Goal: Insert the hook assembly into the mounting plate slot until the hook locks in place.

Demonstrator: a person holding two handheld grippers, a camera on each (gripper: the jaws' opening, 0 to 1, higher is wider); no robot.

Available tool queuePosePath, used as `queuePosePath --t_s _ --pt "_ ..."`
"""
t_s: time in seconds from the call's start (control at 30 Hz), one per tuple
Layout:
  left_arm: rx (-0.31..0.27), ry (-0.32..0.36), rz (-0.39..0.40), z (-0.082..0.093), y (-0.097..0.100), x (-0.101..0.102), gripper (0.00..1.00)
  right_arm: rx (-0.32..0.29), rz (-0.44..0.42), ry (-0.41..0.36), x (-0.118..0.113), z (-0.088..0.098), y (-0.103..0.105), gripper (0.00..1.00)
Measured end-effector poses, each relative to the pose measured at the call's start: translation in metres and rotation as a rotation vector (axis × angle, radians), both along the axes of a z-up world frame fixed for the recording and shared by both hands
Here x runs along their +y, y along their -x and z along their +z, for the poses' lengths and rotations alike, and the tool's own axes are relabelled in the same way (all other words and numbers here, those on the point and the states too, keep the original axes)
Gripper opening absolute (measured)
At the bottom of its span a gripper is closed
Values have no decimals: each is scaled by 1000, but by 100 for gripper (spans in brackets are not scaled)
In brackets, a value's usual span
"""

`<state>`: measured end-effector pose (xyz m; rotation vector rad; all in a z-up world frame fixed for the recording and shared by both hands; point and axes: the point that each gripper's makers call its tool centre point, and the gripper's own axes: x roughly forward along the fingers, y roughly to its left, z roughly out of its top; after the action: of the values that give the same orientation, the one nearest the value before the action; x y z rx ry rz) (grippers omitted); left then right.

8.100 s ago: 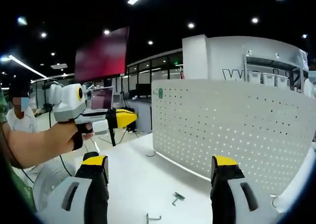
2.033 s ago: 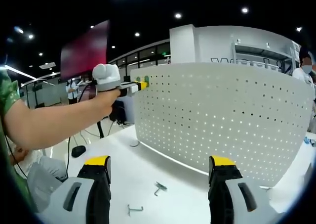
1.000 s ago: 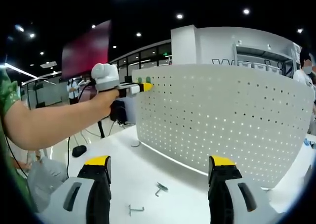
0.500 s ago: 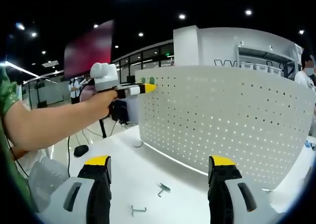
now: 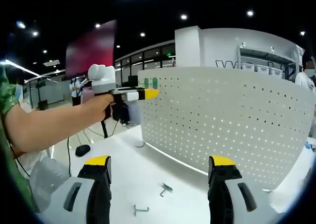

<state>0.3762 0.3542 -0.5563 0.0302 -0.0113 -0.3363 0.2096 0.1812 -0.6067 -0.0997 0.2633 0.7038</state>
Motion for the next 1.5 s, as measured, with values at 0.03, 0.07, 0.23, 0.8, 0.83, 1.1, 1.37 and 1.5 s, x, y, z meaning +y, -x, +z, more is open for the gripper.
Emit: queuePosePath --t_s 0.03,0.07,0.23,0.8,0.83,1.1,1.37,1.5 --pt "2 -1 -2 -2 1 0 48 0 0 0 0 0 0 82" --pt "6 1 -5 -4 4 -1 48 0 0 -1 0 0 1 82" --pt "26 7 -17 -13 13 -3 48 -6 2 -6 1 3 5 82" --pt "134 6 -69 -66 71 -20 47 -34 1 -24 -1 14 18 82" --pt "140 7 -71 -68 74 -21 47 -34 1 -24 -2 14 18 82" --pt "192 -5 -92 -92 104 -27 46 -31 1 -26 -3 10 27 82" --pt "230 -4 -115 -108 133 -35 46 -28 6 -26 -2 7 37 82" --pt "253 15 -121 -117 147 -39 46 -25 6 -26 -3 6 40 82"
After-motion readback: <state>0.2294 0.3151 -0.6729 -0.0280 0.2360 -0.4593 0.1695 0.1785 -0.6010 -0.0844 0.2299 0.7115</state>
